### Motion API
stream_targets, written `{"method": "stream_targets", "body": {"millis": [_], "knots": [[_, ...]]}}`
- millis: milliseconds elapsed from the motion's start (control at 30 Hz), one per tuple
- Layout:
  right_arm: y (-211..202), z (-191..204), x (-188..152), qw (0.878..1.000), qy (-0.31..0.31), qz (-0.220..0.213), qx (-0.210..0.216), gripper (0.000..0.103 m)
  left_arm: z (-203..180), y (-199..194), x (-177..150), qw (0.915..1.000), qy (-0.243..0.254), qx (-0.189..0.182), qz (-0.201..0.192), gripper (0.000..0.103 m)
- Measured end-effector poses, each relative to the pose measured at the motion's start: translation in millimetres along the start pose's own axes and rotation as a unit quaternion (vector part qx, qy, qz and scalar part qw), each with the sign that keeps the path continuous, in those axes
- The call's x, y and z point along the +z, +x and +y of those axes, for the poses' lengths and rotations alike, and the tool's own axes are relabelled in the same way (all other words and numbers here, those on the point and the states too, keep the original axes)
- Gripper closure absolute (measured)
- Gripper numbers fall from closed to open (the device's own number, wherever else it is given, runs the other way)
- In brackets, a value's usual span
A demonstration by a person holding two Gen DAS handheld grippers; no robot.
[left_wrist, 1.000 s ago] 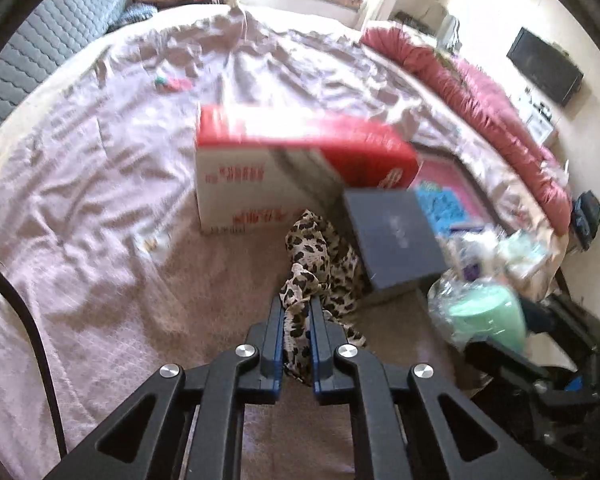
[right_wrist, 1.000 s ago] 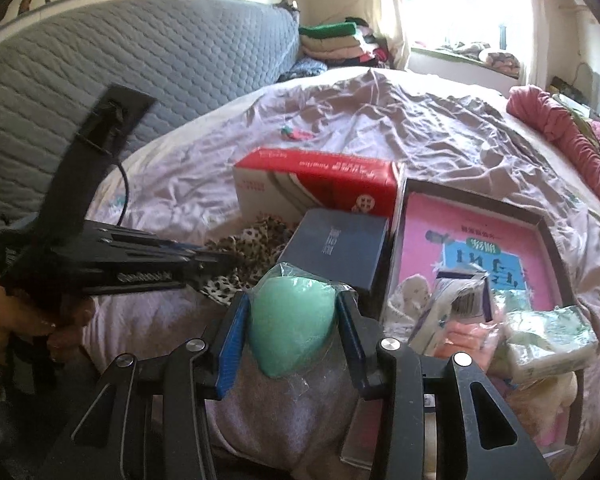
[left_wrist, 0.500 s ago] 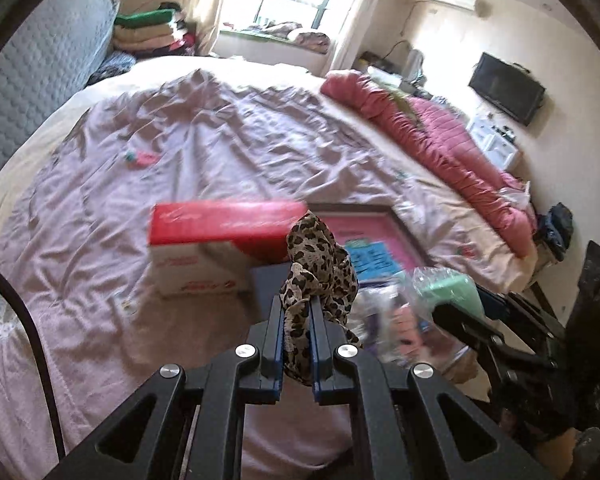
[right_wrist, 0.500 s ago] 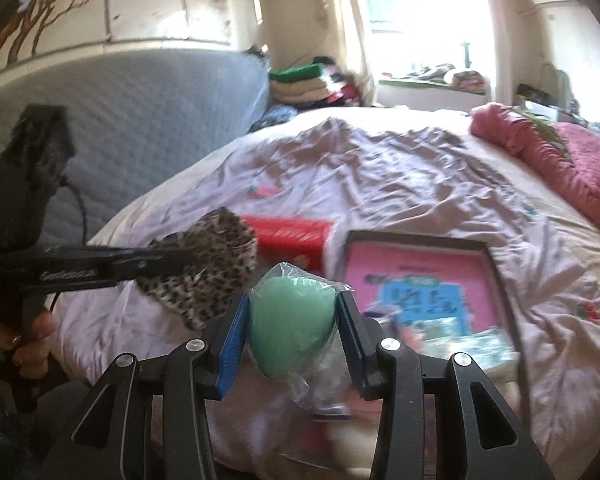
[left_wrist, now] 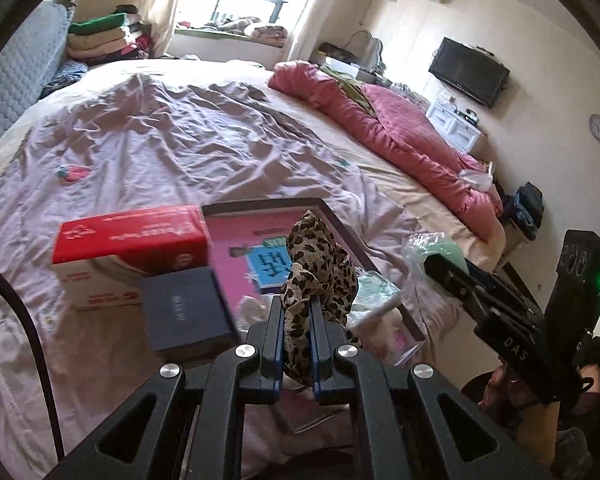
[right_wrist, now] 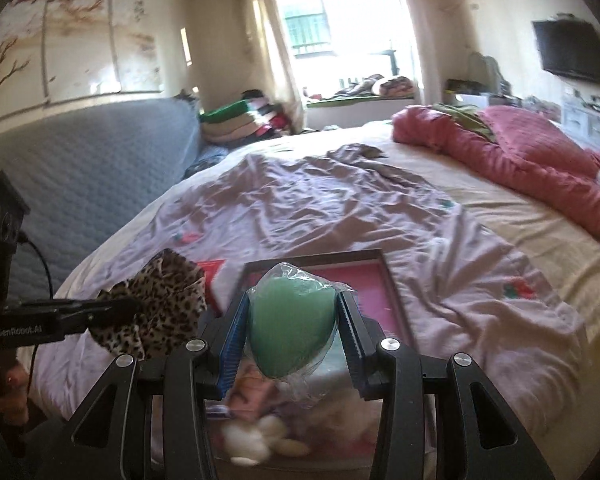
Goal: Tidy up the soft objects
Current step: 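Carry the scrunchie and sponge over the pink tray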
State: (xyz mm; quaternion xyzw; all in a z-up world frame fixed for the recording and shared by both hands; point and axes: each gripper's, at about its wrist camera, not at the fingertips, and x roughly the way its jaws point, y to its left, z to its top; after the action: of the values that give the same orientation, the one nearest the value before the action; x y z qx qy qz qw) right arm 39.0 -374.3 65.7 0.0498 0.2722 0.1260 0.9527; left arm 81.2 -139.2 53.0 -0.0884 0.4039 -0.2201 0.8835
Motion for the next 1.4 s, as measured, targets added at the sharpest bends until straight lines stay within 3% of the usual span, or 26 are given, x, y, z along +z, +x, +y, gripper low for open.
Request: {"method": "stream_targets", "body": {"millis": [167, 500, 833, 1400], "knots": [[-2.8, -23.9, -2.7, 1.000, 0.020, -0.005, -0.017, 0.058, -10.0, 26.8, -1.7, 0.9997, -0.001, -0.009, 0.022, 0.093], [2.8, -56.5, -14.3, 0.998, 0.036, 0.007, -0.052, 0.058, -15.9, 67.2, -14.3, 0.9977, 0.015, 0.023, 0.061, 0.093], [28.1, -67.5, -47.0, 0.994, 0.020, 0.088, -0.059, 0.058, -18.6, 76.3, -19.7, 0.9953, 0.040, 0.056, 0.068, 0.093], [52.0, -64.6, -68.1, 0.992, 0.007, 0.112, -0.056, 0.057, -15.1, 79.7, -21.1, 0.9948, 0.036, 0.059, 0.074, 0.092]]}}
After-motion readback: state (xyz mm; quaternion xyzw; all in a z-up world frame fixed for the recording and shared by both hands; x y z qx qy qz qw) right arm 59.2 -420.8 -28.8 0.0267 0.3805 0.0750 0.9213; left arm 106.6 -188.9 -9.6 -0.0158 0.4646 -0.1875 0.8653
